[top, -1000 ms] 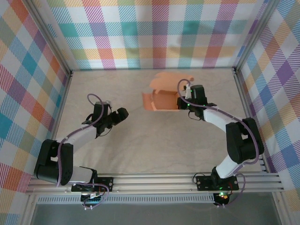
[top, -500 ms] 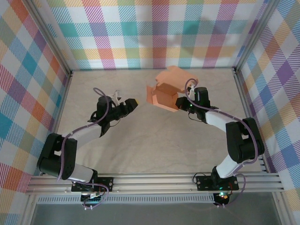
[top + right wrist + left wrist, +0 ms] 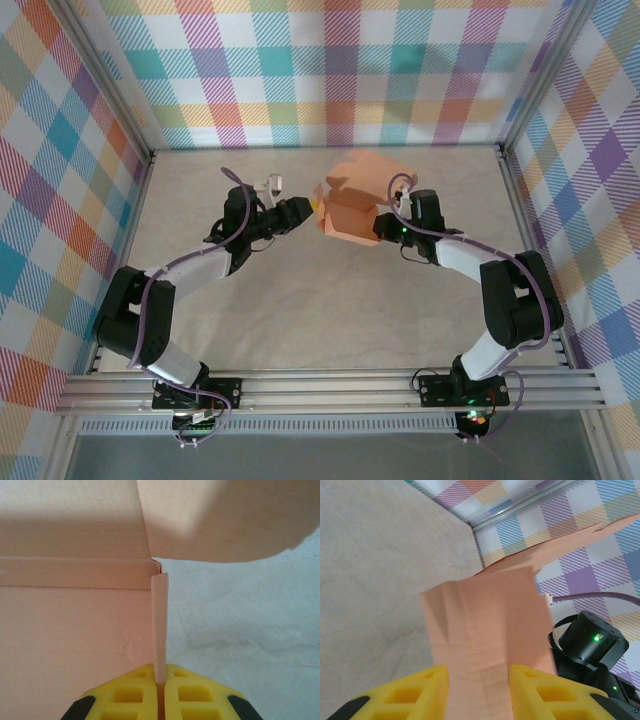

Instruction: Fold the paper box

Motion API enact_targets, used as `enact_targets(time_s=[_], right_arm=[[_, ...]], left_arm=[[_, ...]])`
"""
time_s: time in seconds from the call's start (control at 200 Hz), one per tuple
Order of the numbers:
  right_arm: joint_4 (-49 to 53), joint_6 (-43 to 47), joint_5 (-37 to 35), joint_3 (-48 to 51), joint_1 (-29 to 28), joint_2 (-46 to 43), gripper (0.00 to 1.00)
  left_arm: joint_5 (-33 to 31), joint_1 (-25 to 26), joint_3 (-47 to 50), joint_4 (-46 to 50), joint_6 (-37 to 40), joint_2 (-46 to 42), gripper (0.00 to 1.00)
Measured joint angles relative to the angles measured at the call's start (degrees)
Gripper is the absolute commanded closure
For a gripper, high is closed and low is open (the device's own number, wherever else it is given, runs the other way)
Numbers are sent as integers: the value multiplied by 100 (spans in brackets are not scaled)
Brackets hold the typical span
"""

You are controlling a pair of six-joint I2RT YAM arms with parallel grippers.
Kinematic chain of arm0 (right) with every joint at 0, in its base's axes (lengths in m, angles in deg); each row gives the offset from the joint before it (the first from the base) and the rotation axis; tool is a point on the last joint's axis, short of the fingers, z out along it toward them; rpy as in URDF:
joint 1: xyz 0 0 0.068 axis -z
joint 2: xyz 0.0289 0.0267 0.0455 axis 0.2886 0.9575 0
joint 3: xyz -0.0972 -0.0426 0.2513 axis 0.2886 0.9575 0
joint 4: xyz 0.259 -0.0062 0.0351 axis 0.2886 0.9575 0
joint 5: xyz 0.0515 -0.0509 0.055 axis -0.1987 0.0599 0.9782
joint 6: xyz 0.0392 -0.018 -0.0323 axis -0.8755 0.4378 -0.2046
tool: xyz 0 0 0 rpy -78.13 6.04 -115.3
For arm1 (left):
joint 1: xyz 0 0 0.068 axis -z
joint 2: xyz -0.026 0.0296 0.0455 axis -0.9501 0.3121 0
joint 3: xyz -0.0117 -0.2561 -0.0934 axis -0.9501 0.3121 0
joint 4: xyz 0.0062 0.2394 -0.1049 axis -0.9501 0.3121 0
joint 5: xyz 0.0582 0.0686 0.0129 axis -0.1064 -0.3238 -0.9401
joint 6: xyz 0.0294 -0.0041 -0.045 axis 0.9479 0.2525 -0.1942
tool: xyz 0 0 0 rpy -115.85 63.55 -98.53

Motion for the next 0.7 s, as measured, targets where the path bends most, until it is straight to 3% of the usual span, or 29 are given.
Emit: enact_targets(time_s=[0.7], right_arm=[[822, 557, -774, -205, -249, -72, 93]], left_arm=[[-155, 358, -603, 1147, 503, 737, 67]])
